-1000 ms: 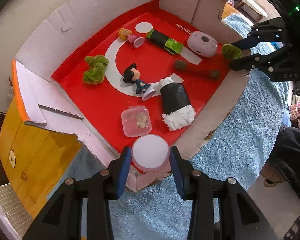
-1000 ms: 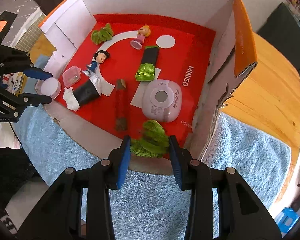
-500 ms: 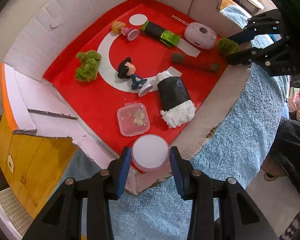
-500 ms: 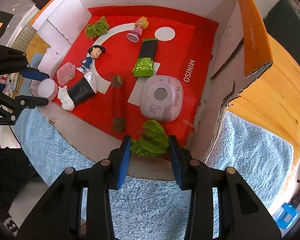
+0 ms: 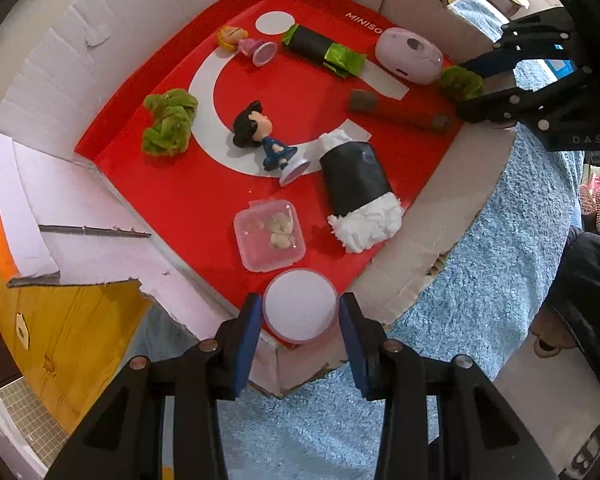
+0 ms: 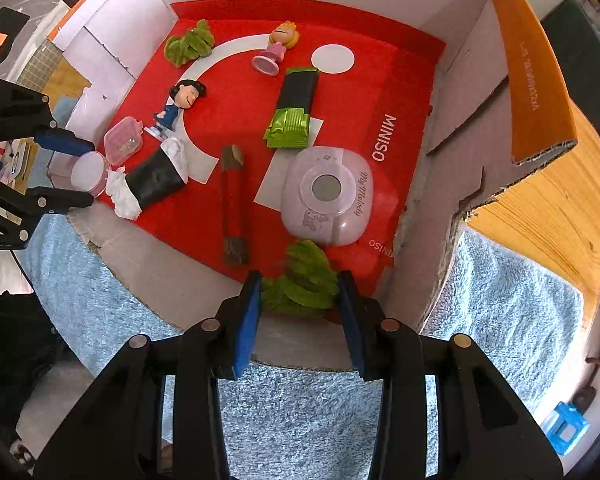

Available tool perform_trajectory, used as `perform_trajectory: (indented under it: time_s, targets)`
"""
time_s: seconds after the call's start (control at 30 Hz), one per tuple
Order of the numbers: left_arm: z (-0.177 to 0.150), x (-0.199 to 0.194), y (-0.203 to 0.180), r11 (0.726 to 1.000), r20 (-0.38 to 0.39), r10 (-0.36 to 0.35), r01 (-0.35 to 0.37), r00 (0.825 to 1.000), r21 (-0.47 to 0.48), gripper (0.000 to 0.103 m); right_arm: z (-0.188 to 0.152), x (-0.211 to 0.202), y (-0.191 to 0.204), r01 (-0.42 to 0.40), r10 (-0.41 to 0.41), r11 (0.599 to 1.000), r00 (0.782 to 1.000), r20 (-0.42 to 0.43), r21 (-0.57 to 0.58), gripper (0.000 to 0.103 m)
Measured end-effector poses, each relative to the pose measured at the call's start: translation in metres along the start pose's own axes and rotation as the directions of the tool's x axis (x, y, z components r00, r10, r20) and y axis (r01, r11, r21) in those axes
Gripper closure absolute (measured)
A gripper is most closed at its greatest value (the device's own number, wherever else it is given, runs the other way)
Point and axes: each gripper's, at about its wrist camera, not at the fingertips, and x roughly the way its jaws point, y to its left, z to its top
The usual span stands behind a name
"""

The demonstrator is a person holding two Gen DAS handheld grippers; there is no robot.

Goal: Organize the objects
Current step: 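Open the right tool releasing the pom-pom while the left tool releases the lid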

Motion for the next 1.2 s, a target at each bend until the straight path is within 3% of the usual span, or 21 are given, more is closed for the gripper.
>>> perform_trajectory:
  time_s: [0.5, 0.57, 0.63, 0.7, 1.2]
  targets:
    - [0.000, -0.011, 0.002, 1.000, 0.000, 0.010, -0.010, 1.000, 0.017, 0.061, -0.008, -0.002, 0.006, 0.036, -0.036, 0.999, 0.999, -0.012, 0.010, 0.061]
    - [0.000, -0.013, 0.003, 1.000, 0.000, 0.010, -0.010, 1.000, 0.018, 0.061, -0.009, -0.004, 0.007, 0.046, -0.046, 0.999, 0.999, -0.009, 0.008, 0.058]
    - [0.000, -0.014, 0.003, 1.000, 0.000, 0.010, -0.010, 1.000, 0.019, 0.061, -0.010, -0.007, 0.008, 0.051, -0.051, 0.999, 0.999, -0.004, 0.010, 0.045]
    - [0.000, -0.016, 0.004, 1.000, 0.000, 0.012, -0.012, 1.000, 0.019, 0.061, -0.012, -0.008, 0.008, 0.047, -0.047, 0.999, 0.999, -0.001, 0.011, 0.044]
    - [0.000, -0.034, 0.012, 1.000, 0.010, 0.013, -0.013, 1.000, 0.003, 0.058, -0.018, -0.011, 0.016, 0.062, -0.062, 0.998, 0.998, -0.006, 0.031, 0.044]
